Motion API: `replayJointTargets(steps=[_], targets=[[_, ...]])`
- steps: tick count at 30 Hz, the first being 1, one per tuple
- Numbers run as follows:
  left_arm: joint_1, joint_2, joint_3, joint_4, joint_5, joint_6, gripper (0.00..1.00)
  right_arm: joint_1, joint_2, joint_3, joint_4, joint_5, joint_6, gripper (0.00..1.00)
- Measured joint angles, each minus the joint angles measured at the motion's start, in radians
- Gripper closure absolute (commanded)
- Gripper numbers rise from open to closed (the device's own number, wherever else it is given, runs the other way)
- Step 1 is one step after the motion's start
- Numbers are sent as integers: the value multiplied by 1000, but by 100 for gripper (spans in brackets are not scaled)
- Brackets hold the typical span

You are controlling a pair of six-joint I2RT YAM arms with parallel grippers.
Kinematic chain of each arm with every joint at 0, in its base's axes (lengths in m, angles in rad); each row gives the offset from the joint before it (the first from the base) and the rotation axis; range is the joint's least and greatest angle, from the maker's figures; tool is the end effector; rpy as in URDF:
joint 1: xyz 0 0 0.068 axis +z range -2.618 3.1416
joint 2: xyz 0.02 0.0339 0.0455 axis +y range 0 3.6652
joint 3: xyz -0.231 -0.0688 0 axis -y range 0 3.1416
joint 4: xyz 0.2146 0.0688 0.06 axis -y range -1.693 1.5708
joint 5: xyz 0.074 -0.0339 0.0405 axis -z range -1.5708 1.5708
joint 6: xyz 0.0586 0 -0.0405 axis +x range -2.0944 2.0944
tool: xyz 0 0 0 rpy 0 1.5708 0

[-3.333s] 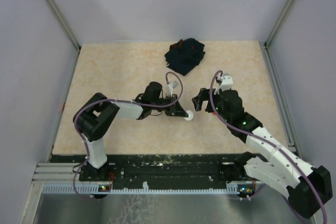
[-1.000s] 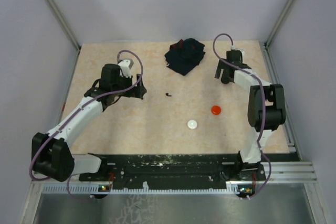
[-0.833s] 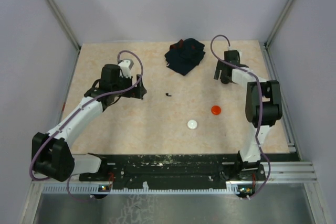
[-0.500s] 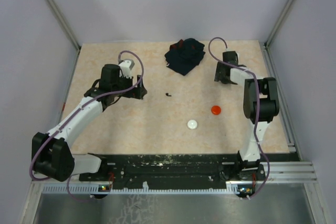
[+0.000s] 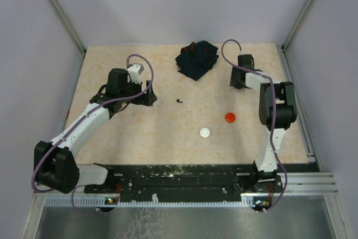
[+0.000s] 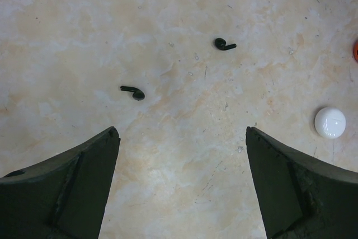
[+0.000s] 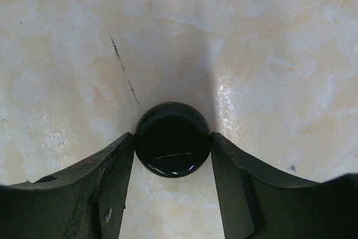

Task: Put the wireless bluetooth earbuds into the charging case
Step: Pick up the charging case at the center of the board.

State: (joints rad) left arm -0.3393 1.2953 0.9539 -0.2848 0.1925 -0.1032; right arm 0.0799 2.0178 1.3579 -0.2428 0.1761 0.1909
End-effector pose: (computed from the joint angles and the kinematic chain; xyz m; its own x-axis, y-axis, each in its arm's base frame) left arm 0.2660 -0.1058 0.2434 -0.5984 0.1040 -0.7944 0.4134 0.8894 -0.1950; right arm 0.4073 0.0223 0.1343 -0.7627 0.1263 -0.6343 0.1775 0.9840 -0.0175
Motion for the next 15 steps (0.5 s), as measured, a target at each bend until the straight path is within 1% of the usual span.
replayJointTargets(steps=[8, 15], targets=[[0, 1, 0, 0, 16, 0, 5, -5, 6, 3, 22, -17, -34, 52], [0, 1, 0, 0, 45, 0, 6, 3, -31, -50, 45, -59, -67, 53]])
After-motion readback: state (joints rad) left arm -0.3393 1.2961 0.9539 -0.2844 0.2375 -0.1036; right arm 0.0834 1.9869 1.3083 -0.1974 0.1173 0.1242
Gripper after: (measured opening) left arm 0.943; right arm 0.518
